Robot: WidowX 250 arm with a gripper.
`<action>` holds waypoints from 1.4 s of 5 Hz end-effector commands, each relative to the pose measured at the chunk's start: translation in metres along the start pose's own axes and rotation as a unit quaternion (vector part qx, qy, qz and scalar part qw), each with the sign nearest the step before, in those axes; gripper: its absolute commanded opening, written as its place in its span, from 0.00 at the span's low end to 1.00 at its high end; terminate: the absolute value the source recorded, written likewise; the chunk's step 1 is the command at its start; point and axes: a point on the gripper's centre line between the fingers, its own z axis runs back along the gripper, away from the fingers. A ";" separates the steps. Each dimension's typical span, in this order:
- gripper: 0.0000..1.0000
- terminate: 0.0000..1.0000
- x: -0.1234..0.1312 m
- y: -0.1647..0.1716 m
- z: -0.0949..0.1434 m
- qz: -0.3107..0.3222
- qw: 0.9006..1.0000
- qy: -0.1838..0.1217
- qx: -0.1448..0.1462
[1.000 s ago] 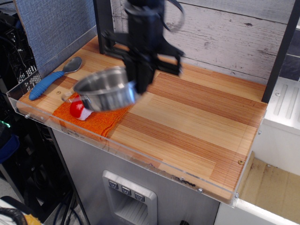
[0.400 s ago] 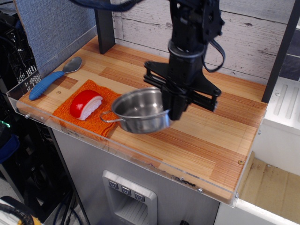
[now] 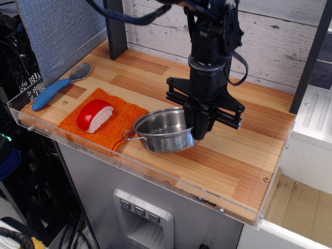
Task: Put the pan on the right side of the towel
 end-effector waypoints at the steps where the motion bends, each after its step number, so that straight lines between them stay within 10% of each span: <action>1: 0.00 0.00 0.003 0.001 0.001 -0.019 1.000 -0.008 -0.003; 2: 0.00 0.00 -0.003 -0.002 -0.006 -0.022 1.000 0.007 0.001; 3: 1.00 0.00 -0.008 -0.006 -0.006 -0.040 0.999 0.010 0.004; 5: 1.00 0.00 -0.009 -0.003 0.008 -0.044 0.999 -0.006 0.007; 7: 1.00 0.00 -0.008 0.068 0.090 0.070 0.997 -0.037 0.010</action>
